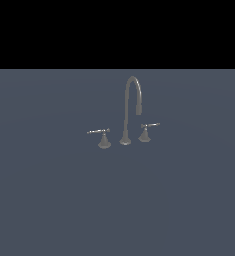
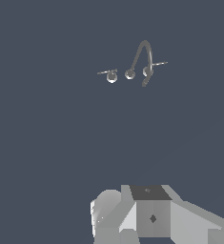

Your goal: Turn on the faucet by rotating a designated handle.

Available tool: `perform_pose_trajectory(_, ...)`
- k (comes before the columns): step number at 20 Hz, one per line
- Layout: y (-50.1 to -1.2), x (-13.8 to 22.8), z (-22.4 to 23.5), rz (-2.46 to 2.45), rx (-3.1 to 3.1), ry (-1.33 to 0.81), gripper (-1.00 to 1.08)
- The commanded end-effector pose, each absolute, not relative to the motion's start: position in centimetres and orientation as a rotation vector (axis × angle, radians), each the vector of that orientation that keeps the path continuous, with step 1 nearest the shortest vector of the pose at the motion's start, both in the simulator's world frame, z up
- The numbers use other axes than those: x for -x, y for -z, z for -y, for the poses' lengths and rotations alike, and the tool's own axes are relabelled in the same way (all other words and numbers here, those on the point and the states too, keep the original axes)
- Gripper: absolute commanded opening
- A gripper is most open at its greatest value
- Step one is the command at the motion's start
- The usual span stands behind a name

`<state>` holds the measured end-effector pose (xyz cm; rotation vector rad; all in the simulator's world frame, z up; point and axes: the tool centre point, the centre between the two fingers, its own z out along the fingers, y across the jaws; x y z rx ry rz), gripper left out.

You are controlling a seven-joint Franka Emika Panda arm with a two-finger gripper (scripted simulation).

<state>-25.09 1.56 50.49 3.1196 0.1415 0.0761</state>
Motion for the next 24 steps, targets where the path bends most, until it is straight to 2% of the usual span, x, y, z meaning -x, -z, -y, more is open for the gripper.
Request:
perform_pose_trajectory(1,-50.5,25.1,-1.6,-0.142,-3.120,-0.076,-1.00)
perform_pose_trajectory(12,-48.4,24.2,-2.8,-0.038,-3.124,-0.073,-1.00)
perform_pose_trajectory(24,-41.5,20.6,-6.5,0.303,-3.113,-0.061,-1.00)
